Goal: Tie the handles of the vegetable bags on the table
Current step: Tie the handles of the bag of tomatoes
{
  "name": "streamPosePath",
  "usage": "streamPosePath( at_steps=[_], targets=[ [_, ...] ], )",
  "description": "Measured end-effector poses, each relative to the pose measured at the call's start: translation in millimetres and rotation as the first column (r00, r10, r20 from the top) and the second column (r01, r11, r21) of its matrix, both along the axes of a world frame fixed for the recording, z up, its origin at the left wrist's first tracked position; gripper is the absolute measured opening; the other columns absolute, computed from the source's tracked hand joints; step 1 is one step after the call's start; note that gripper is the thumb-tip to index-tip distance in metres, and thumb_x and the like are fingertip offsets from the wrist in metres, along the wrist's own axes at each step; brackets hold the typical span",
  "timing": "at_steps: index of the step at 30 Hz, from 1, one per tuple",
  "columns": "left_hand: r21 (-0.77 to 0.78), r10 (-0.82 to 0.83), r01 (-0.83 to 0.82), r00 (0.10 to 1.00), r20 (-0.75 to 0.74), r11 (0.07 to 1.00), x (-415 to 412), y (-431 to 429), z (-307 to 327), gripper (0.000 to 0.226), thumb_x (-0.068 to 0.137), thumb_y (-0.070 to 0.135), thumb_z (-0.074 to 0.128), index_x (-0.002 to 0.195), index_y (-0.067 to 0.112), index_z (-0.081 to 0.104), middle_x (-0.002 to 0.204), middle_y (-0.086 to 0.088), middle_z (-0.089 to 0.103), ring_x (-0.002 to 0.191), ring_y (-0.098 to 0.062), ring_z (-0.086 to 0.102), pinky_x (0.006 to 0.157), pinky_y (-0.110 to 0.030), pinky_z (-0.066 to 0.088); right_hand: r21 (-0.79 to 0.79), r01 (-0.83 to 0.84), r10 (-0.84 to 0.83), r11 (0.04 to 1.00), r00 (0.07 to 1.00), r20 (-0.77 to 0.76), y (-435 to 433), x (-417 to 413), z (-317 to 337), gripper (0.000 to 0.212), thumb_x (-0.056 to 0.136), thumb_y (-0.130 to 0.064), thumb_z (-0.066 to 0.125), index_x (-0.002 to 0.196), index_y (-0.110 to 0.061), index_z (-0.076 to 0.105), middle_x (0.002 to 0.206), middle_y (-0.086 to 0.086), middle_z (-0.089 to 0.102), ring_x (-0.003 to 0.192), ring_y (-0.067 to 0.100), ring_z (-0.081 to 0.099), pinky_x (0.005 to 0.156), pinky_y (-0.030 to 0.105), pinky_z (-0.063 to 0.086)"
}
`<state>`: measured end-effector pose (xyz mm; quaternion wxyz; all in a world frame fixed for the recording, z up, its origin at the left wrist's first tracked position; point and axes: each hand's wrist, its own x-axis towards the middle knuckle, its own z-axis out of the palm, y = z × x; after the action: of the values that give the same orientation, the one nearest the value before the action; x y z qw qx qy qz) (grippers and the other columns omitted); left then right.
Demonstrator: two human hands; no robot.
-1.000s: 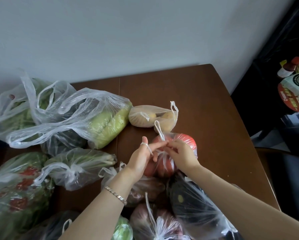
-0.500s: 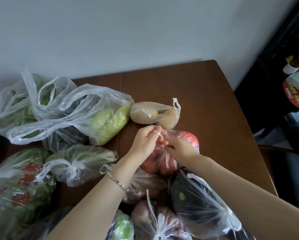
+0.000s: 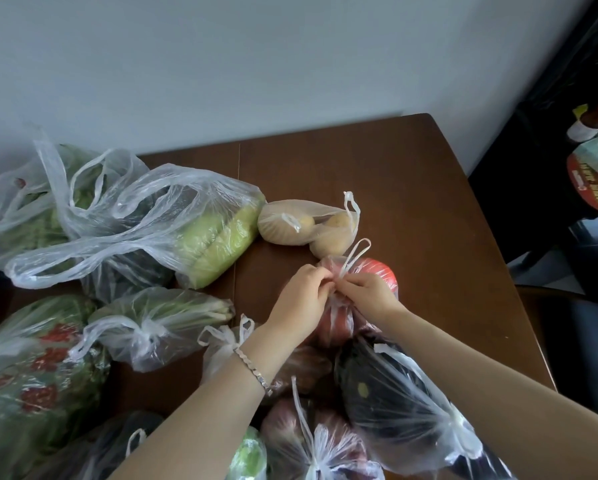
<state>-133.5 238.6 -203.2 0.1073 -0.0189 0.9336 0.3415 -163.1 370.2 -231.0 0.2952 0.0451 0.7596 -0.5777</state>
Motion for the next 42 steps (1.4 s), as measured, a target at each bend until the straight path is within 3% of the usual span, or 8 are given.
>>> streamPosePath(
  at_steps=[7,14,17,26,28,32,37,42],
  targets=[
    [-0.045,0.048,-0.052,0.994,-0.094,0.998,5.2,1.2,-11.7,0.024,0.091,0.021,0.055,0.107,0.01,0.069,0.095,-0.004,0.055,0.087,-0.021,0.058,0.075,-0.029,0.043,0.044,0.092,-0.089,0.995,0.993,-0.072,-0.3,5.8,3.9,0.038,0.09,-0.024,0.058,0.061,0.0,0.06,0.054,0.005,0.05,0.053,0.015,0.041,0.053,0.025,0.033],
    [0.141,0.194,-0.183,0.978,-0.071,0.973,5.5,-1.5,-11.7,0.016,0.082,0.019,0.069,0.094,0.011,0.075,0.09,-0.006,0.074,0.077,-0.011,0.063,0.066,-0.01,0.042,0.04,0.182,-0.175,0.982,0.975,-0.139,-0.6,10.5,4.2,0.029,0.088,-0.024,0.06,0.068,-0.005,0.069,0.069,0.013,0.069,0.062,0.02,0.058,0.068,0.036,0.05],
    [0.177,0.215,-0.204,0.976,-0.044,0.963,2.7,0.4,-11.8,0.016,0.081,0.02,0.07,0.092,0.011,0.075,0.088,-0.007,0.07,0.073,-0.01,0.059,0.068,-0.016,0.045,0.001,0.21,-0.208,0.978,0.97,-0.122,-1.6,9.5,2.8,0.026,0.089,-0.016,0.058,0.07,-0.002,0.068,0.067,0.011,0.068,0.064,0.022,0.06,0.075,0.042,0.052],
    [0.225,0.301,-0.337,0.936,0.18,0.914,-1.1,-0.2,-13.0,0.019,0.079,0.022,0.072,0.09,0.007,0.074,0.085,-0.007,0.071,0.077,-0.012,0.06,0.072,-0.024,0.045,-0.041,0.191,-0.195,0.981,0.975,-0.103,-2.2,11.8,10.1,0.013,0.084,-0.018,0.066,0.088,-0.021,0.055,0.075,0.009,0.069,0.064,0.018,0.065,0.063,0.027,0.054],
    [0.274,0.35,-0.429,0.889,0.295,0.861,-4.9,0.9,-9.7,0.02,0.078,0.02,0.073,0.092,0.005,0.073,0.083,-0.009,0.07,0.076,-0.014,0.059,0.069,-0.024,0.046,-0.025,0.118,-0.12,0.993,0.984,-0.13,1.0,13.8,10.7,0.034,0.08,-0.014,0.071,0.102,-0.023,0.047,0.079,0.007,0.07,0.07,0.014,0.067,0.061,0.018,0.054],
    [0.28,0.408,-0.579,0.774,0.484,0.766,-8.5,2.3,-1.3,0.02,0.078,0.016,0.074,0.095,0.006,0.07,0.069,-0.003,0.059,0.049,-0.011,0.043,0.036,-0.012,0.03,0.263,-0.077,0.178,0.962,0.905,-0.387,1.6,15.2,14.4,0.031,0.085,-0.009,0.061,0.114,-0.017,0.056,0.087,-0.002,0.065,0.077,0.011,0.059,0.073,0.025,0.051],
    [0.287,0.384,-0.559,0.784,0.487,0.778,-6.4,-0.2,-0.6,0.015,0.08,0.013,0.071,0.092,0.005,0.07,0.071,-0.004,0.06,0.048,-0.008,0.04,0.04,-0.016,0.029,0.474,-0.201,0.451,0.857,0.736,-0.504,-4.3,13.5,16.4,0.026,0.079,0.002,0.054,0.101,-0.001,0.069,0.095,0.017,0.063,0.09,0.031,0.057,0.077,0.039,0.046],
    [0.341,0.338,-0.48,0.852,0.399,0.808,-0.9,0.4,-4.0,0.014,0.081,0.014,0.07,0.09,0.004,0.072,0.066,0.005,0.058,0.063,-0.009,0.051,0.05,-0.011,0.036,0.565,-0.243,0.514,0.789,0.765,-0.389,-7.1,3.9,19.1,0.024,0.086,-0.007,0.051,0.104,0.003,0.065,0.11,0.016,0.059,0.103,0.029,0.054,0.083,0.032,0.04]
  ],
)
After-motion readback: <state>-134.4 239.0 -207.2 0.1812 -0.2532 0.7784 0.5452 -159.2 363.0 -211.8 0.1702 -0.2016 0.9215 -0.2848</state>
